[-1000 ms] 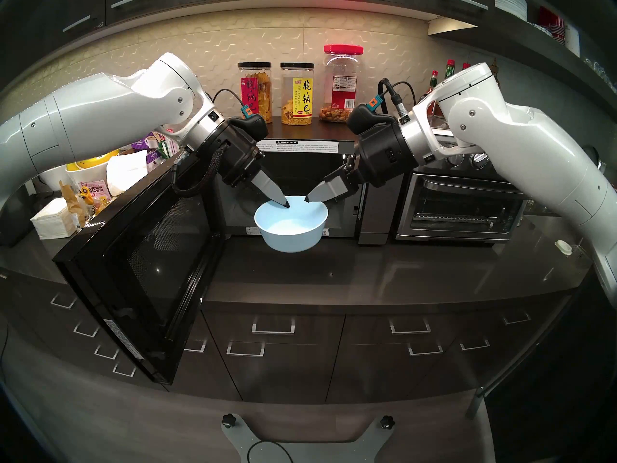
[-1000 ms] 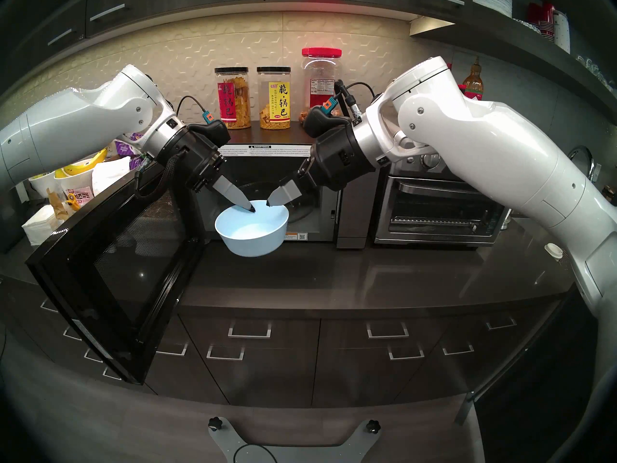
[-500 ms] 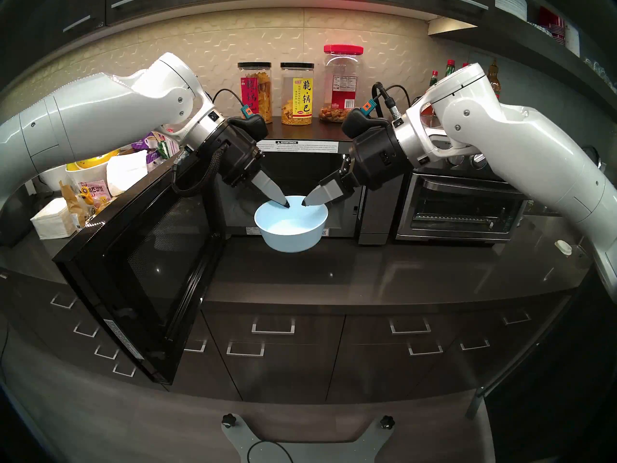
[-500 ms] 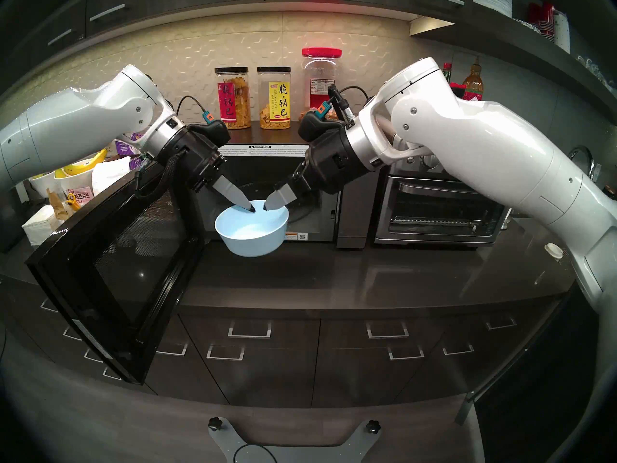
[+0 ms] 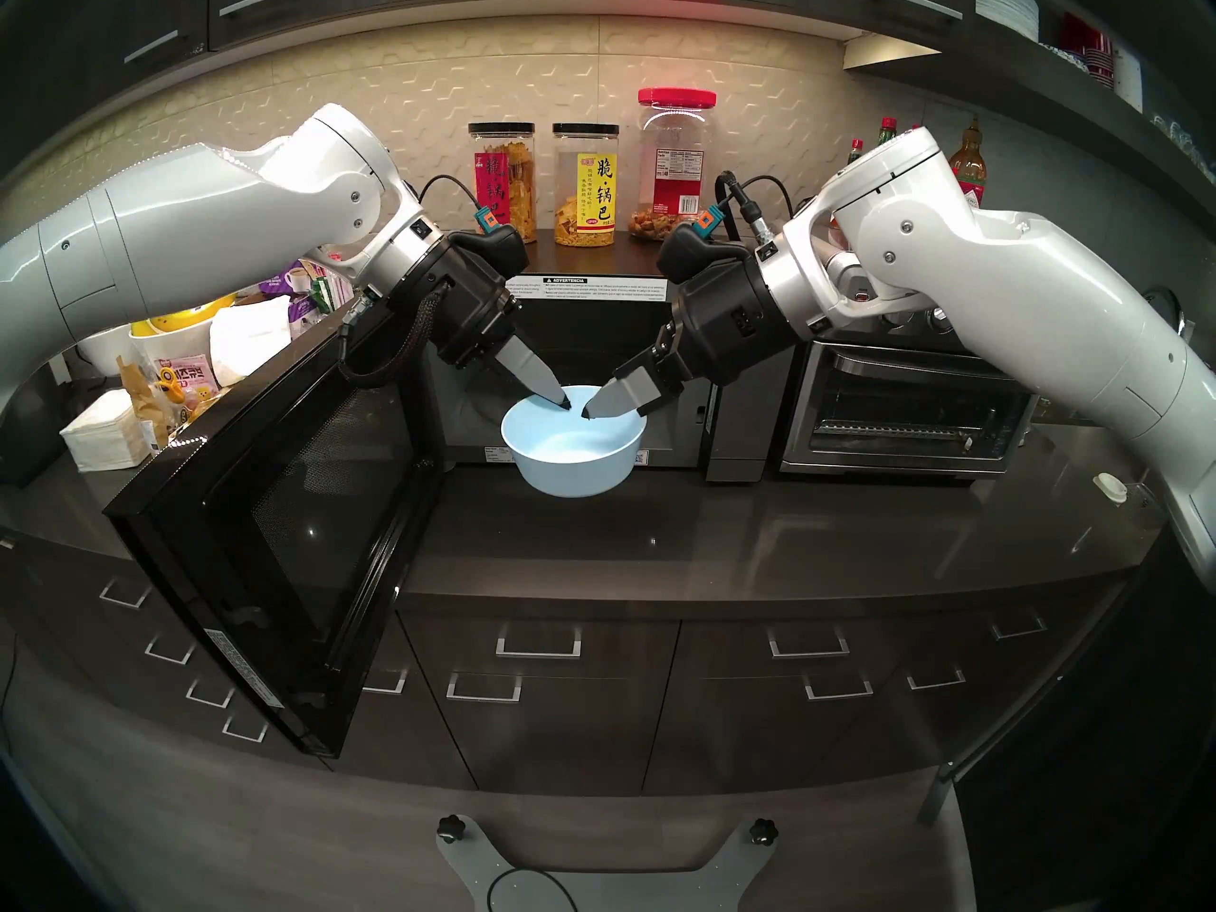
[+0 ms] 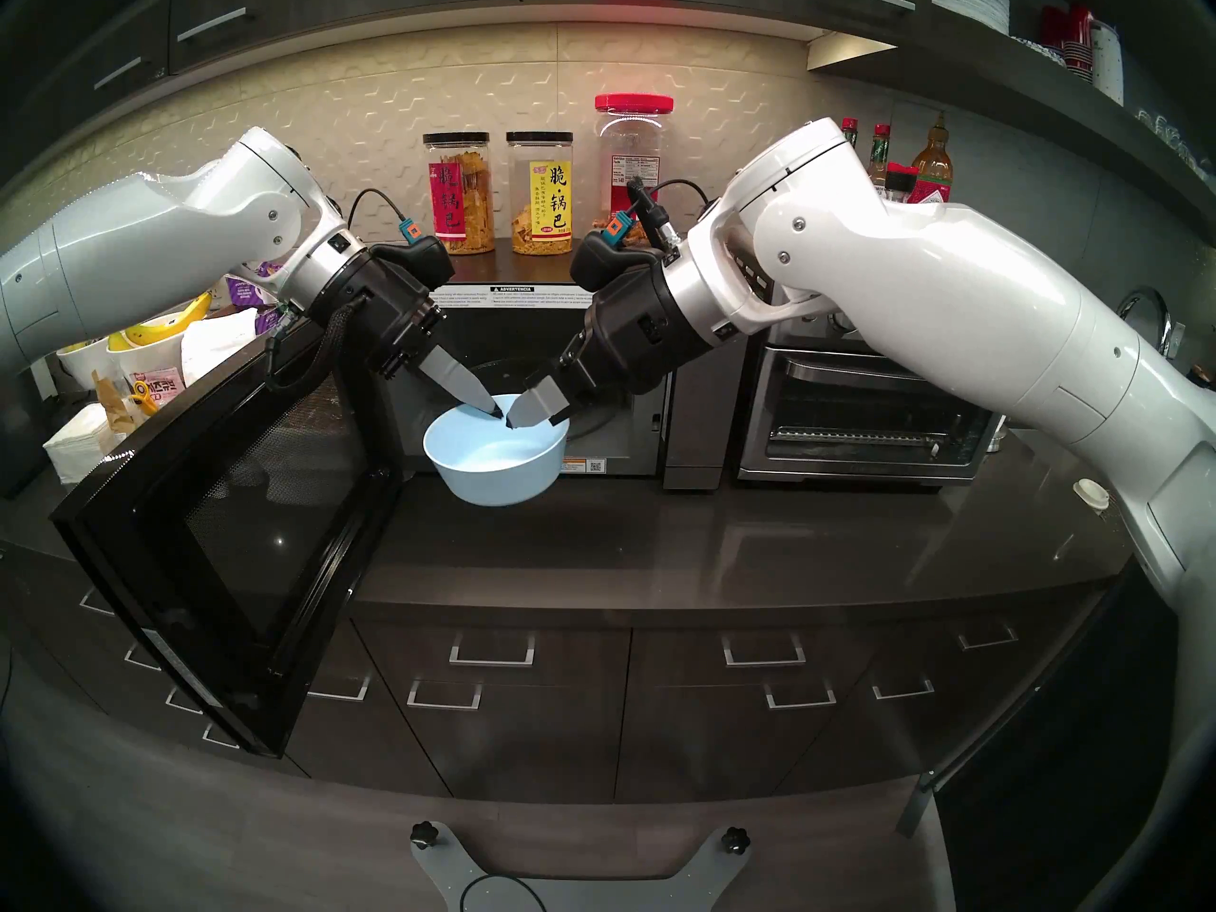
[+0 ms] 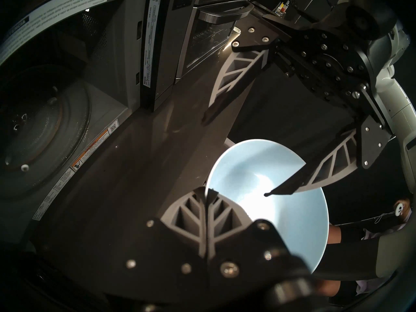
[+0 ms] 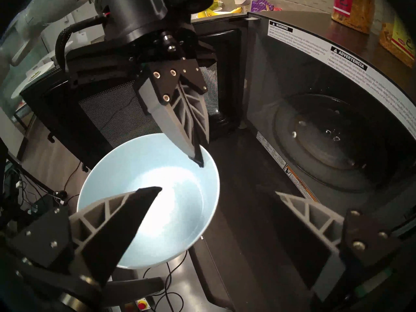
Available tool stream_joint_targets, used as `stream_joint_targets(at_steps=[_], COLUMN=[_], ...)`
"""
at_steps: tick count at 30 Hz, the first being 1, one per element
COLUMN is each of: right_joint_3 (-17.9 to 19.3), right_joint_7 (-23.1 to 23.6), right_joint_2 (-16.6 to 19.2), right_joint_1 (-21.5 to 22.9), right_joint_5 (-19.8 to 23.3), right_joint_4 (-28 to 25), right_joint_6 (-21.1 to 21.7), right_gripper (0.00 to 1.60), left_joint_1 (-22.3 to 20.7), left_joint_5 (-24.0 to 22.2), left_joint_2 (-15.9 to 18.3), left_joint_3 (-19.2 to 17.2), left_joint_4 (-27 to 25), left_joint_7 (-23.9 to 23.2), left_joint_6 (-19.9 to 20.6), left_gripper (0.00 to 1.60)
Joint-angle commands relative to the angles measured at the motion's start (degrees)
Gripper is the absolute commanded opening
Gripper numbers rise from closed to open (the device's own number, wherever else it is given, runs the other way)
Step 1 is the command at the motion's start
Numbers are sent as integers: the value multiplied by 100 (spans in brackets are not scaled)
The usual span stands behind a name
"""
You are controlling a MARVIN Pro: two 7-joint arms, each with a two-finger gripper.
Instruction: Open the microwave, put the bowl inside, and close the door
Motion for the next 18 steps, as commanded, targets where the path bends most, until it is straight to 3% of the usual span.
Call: stream_joint_targets(at_steps=[1, 18], right_joint_3=[21, -81], right_joint_7=[-68, -103], right_joint_2=[-4, 5], right_joint_1=[126, 135], right_joint_5=[83, 132], right_joint_4=[17, 33], right_joint_6=[-17, -17], right_gripper=[160, 160], left_joint_1=[-117, -122], left_joint_5=[-25, -24], left_joint_2=[-3, -25], left_joint_3=[-76, -63], left_joint_4=[-11, -3], left_joint_7=[19, 18], left_joint_6=[-14, -14], left_gripper=[0, 0])
